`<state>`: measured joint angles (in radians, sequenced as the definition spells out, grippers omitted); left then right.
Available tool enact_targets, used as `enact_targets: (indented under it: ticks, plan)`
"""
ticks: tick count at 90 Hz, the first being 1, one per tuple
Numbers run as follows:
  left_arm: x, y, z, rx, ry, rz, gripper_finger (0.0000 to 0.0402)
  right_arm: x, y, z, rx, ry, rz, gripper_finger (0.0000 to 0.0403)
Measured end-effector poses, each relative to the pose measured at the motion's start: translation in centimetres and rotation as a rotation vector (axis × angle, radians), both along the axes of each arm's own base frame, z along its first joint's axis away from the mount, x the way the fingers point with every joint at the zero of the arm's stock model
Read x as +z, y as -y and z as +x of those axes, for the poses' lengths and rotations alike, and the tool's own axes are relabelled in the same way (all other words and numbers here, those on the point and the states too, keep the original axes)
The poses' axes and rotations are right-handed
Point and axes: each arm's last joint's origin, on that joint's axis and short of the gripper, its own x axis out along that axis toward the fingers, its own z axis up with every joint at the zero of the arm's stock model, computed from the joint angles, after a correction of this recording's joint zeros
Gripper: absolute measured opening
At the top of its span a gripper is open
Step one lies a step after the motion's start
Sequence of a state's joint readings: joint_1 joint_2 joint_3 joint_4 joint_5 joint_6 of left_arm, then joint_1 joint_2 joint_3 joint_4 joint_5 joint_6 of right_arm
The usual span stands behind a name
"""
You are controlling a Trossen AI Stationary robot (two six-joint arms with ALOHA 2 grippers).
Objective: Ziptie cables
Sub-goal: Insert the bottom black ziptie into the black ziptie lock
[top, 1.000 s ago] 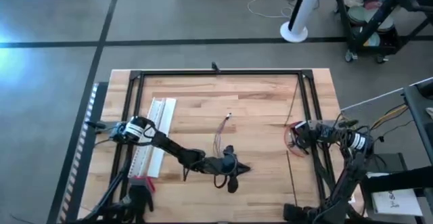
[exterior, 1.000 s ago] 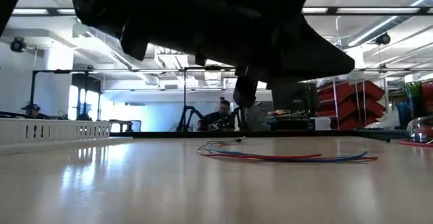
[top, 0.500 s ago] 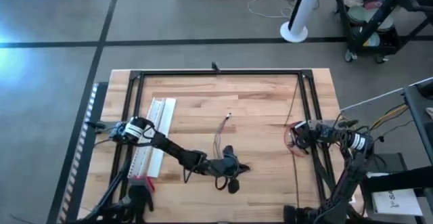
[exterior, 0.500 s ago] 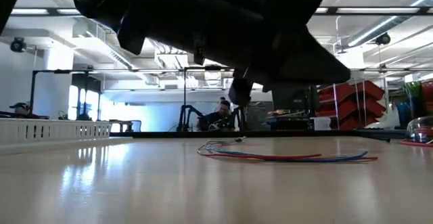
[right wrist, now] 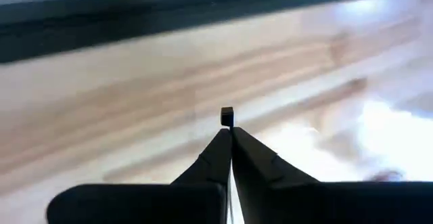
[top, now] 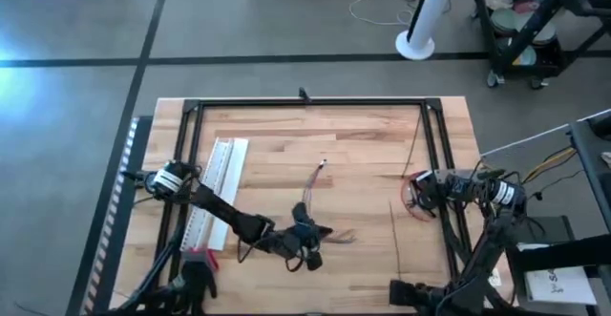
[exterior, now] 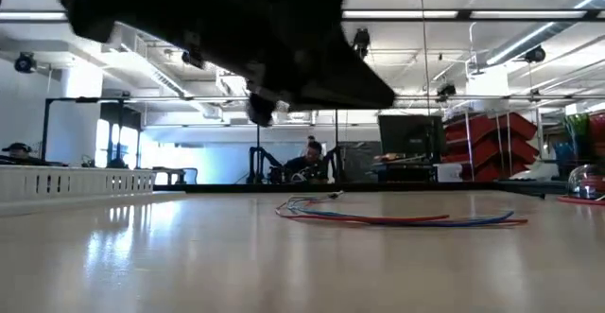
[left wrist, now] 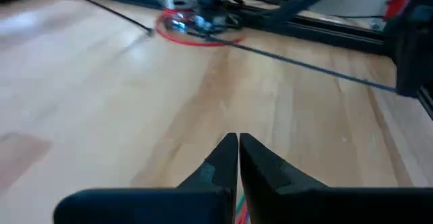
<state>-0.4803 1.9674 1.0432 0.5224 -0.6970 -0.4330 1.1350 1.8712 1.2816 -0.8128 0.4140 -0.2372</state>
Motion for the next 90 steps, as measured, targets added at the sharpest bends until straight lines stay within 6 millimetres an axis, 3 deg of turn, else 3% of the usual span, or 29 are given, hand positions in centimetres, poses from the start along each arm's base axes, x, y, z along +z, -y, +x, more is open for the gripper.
enact_targets:
  ticks: [20,49,61,76,90]
  plan:
    - [-0.1,-0.1,-2.9,0.082,0.031,-0.020,0.0000,5.8,3.7,4.1,-0.295,0.202,0.187,0.0001]
    - [-1.2,0.4,-3.1,0.082,0.074,-0.042,0.0000,12.8,12.5,8.4,-0.498,0.425,0.648,0.0000]
    - [-1.6,0.4,-2.6,0.099,0.084,-0.031,0.0001,13.1,16.6,9.1,-0.535,0.501,0.845,0.0000]
    - [-2.3,1.0,-1.5,0.088,0.144,0.000,0.0015,11.7,20.6,9.1,-0.511,0.579,1.027,0.0000]
    - [-0.6,0.9,-0.7,0.066,0.182,0.096,0.0042,10.8,23.1,8.8,-0.520,0.624,1.082,0.0000]
